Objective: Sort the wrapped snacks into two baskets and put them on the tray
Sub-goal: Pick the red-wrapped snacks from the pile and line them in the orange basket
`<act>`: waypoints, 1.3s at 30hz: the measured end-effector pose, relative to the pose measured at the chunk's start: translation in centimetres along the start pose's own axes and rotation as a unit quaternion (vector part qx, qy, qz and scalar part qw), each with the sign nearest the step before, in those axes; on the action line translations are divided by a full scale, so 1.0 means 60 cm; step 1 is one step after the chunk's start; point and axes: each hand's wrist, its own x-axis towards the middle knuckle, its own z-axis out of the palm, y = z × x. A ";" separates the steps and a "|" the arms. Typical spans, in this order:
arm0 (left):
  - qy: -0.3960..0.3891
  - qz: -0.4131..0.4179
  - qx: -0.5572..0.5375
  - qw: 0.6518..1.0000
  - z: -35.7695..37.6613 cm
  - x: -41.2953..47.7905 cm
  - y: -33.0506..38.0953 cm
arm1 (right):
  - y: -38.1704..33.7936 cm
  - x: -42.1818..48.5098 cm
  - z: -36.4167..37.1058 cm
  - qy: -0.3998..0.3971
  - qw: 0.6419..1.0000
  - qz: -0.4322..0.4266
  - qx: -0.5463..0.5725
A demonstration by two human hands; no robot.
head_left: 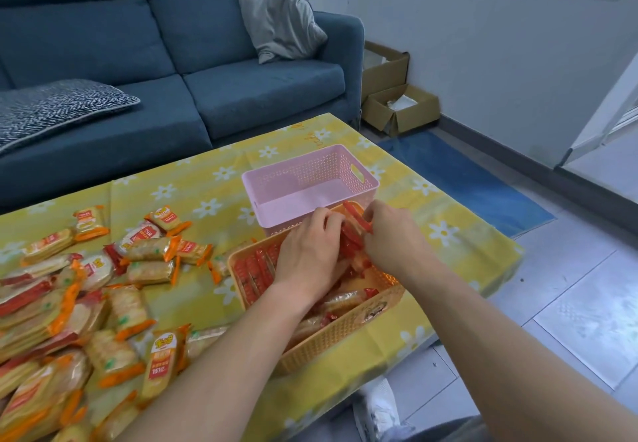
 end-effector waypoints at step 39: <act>0.019 -0.331 -0.470 0.818 -0.169 -0.165 -0.071 | -0.038 -0.053 -0.071 -0.123 0.971 -0.079 0.187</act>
